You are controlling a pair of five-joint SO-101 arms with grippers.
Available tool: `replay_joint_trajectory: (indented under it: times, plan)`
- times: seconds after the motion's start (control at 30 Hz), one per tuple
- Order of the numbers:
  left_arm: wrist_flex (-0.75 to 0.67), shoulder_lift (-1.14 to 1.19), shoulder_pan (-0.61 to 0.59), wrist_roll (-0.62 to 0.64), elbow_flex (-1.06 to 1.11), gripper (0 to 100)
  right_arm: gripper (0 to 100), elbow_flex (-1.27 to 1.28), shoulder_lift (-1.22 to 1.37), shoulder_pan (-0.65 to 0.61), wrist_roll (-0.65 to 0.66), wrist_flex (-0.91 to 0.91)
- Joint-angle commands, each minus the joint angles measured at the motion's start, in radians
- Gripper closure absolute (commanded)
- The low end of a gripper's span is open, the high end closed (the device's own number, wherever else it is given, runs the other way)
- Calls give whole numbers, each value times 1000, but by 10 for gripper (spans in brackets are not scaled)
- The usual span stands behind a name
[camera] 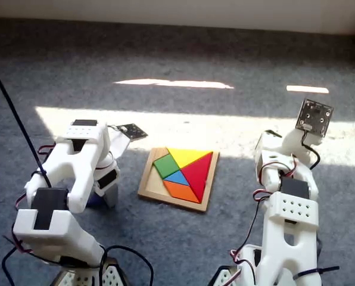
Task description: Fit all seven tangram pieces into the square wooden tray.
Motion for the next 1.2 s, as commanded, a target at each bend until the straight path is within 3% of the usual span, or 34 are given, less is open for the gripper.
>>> replay_joint_trajectory:
  times: [0.0,0.3,0.53,0.7,0.93,1.17]
  plan:
    - [8,-47,-18,3,-27,989,988,-4,-33,-7,12,-25]
    - [101,-363,-12,3,-21,990,988,-4,-33,-7,12,-25]
    - [103,-383,-13,11,-18,990,988,-4,-33,-7,12,-25]
    - [130,-438,48,163,-38,990,988,-4,-33,-7,12,-25]
    - [149,-602,285,454,-44,990,988,-4,-33,-2,12,-25]
    - [58,-624,441,612,-36,986,988,-5,-33,-2,12,-25]
